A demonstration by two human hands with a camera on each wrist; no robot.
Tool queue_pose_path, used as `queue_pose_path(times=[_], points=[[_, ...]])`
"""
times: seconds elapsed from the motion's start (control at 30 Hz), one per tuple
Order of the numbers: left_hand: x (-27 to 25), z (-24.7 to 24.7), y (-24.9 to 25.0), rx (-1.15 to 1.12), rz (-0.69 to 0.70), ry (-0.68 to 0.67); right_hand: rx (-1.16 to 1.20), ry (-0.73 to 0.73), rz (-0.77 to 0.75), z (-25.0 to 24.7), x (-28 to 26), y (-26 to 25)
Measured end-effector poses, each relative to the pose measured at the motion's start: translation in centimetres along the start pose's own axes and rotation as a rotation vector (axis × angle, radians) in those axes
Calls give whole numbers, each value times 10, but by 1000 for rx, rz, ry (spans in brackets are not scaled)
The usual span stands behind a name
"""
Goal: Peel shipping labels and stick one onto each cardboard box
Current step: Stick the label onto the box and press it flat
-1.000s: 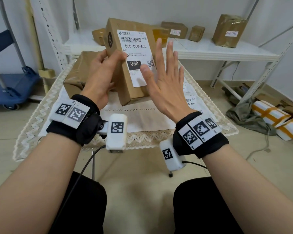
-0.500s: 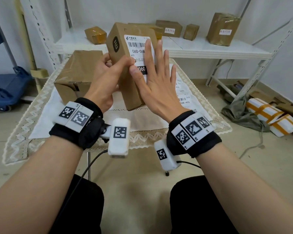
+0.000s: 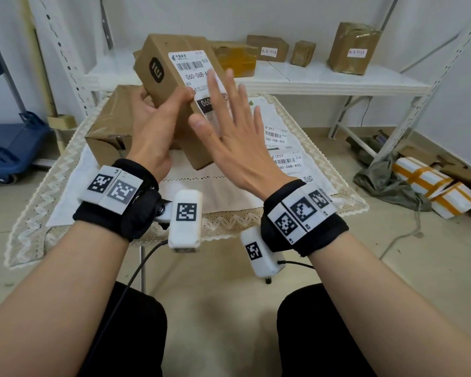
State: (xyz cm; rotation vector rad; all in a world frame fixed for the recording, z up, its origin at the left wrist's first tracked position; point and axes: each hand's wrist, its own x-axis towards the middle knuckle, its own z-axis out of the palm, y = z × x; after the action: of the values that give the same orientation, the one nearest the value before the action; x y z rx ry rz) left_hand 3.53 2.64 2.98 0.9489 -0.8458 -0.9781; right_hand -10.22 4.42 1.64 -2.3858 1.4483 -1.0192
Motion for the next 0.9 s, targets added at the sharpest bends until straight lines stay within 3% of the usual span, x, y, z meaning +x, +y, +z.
queue_pose_path(times=[0.17,0.33,0.77,0.9], points=[[-3,-2,-3,131,-19,-95,36,145,85,-11,13,14],[-5,2,-6,180,-48,-187,-1,138,96,-2,12,13],[4,-7,-5,42,-60,-86,-31,-13,-32,14,-1,2],[15,-15,-1,-3,-79,-65,79,67,-19,8,4,6]])
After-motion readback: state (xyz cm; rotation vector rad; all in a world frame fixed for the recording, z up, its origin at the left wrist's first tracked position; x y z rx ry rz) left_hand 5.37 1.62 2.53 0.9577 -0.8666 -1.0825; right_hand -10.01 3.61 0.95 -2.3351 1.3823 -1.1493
